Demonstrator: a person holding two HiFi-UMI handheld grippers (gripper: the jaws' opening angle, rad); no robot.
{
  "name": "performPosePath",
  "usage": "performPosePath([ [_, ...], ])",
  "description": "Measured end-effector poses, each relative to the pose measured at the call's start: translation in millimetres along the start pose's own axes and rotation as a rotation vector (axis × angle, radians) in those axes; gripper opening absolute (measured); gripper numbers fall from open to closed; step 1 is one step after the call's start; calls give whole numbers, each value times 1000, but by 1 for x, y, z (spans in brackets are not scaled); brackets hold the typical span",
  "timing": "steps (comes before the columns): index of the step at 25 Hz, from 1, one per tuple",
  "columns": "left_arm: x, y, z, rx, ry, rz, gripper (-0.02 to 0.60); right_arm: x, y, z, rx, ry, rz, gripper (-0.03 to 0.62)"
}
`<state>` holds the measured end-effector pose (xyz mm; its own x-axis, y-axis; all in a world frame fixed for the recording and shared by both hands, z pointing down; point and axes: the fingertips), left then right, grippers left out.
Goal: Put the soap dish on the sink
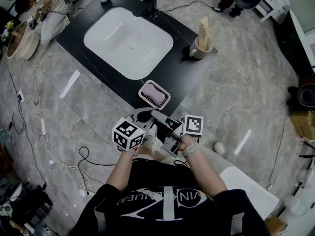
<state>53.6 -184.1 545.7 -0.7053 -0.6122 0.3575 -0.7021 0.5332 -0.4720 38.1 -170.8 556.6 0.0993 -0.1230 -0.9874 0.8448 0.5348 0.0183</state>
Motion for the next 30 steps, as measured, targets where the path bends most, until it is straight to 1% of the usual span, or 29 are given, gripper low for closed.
performPosePath([
  [3,11,11,12,-72,54,16,14,5,6,4,8,53,12,305],
  [6,24,23,19,-107,72,48,14,11,12,10,2,117,22,296],
  [7,28,27,21,-115,70,58,14,12,14,13,-3,148,21,269],
  [9,34,34,26,-128,65,76,14,15,20,21,-17,220,5,187],
  [11,39,41,30,-140,61,95,14,20,25,30,-32,301,-7,127],
  [12,42,44,31,-146,60,104,14,25,25,34,-34,349,1,98],
  [15,50,54,38,-168,48,130,14,49,21,41,-23,490,58,63],
  [18,58,64,45,-192,38,158,14,67,19,44,-32,571,78,51],
  [20,63,72,49,-206,35,180,14,73,20,46,-37,618,56,38],
  [23,71,81,58,-237,20,214,14,69,28,54,-49,689,-50,34],
  [25,74,89,64,-256,9,236,14,75,31,57,-42,769,-89,31],
  [30,85,112,79,-309,-20,301,14,98,31,59,-14,981,-145,28],
])
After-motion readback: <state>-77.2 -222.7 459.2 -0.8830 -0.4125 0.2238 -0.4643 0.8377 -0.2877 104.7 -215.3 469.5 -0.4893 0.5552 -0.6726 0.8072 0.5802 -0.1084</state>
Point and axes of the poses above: the fingertips, and each gripper's own axes: y backward along the fingers, x to its left, z out of its top, and after that the axes turned 11 degrees about z, right-handed
